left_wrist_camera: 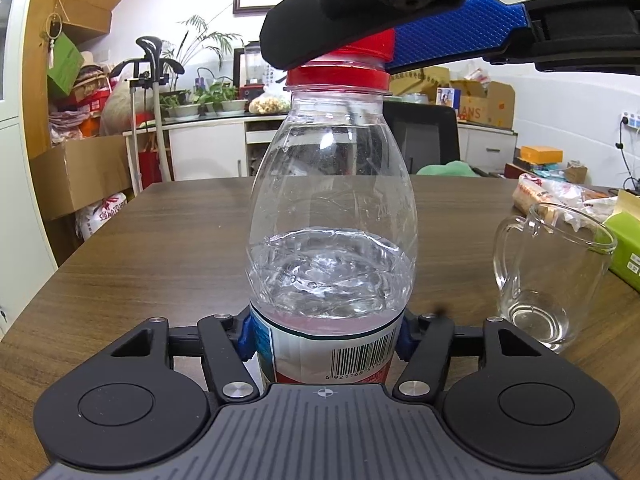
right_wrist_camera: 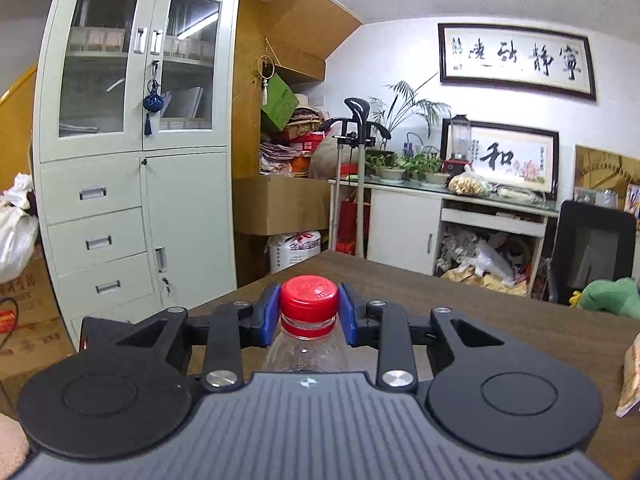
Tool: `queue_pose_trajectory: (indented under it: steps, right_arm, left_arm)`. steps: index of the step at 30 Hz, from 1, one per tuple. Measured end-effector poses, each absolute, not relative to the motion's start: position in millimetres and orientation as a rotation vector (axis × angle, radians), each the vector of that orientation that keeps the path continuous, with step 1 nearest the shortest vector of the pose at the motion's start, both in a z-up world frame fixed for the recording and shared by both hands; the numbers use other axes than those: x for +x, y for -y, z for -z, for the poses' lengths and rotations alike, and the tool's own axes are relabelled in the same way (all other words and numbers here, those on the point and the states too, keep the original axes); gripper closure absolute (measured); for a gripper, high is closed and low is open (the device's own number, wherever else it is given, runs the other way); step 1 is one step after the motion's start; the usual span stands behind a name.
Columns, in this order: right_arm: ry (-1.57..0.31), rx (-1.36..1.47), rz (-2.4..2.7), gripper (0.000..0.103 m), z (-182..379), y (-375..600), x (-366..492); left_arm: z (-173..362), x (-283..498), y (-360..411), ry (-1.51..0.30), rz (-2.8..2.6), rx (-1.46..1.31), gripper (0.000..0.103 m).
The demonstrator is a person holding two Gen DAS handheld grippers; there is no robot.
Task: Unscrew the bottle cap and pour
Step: 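Twist the red cap off and lift it with the right gripper, then set the bottle on the table and open the left gripper while the right gripper lowers the cap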
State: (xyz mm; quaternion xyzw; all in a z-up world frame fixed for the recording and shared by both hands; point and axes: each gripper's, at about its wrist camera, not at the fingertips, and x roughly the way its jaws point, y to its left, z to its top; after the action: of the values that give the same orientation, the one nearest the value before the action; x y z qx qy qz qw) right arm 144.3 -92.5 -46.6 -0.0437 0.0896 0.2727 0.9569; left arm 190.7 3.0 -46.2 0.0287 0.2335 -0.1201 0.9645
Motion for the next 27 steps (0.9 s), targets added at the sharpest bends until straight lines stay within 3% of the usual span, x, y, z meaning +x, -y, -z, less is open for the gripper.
queue_pose_trajectory:
  steps: [15,27]
  right_arm:
    - [-0.213,0.043,-0.623,0.071,37,113,114]
    - [-0.204,0.045,-0.49,0.071,41,151,37]
  left_arm:
    - [47,192,-4,-0.471,0.245,0.062,0.042]
    - [45,193,-7,-0.473,0.247,0.056,0.042]
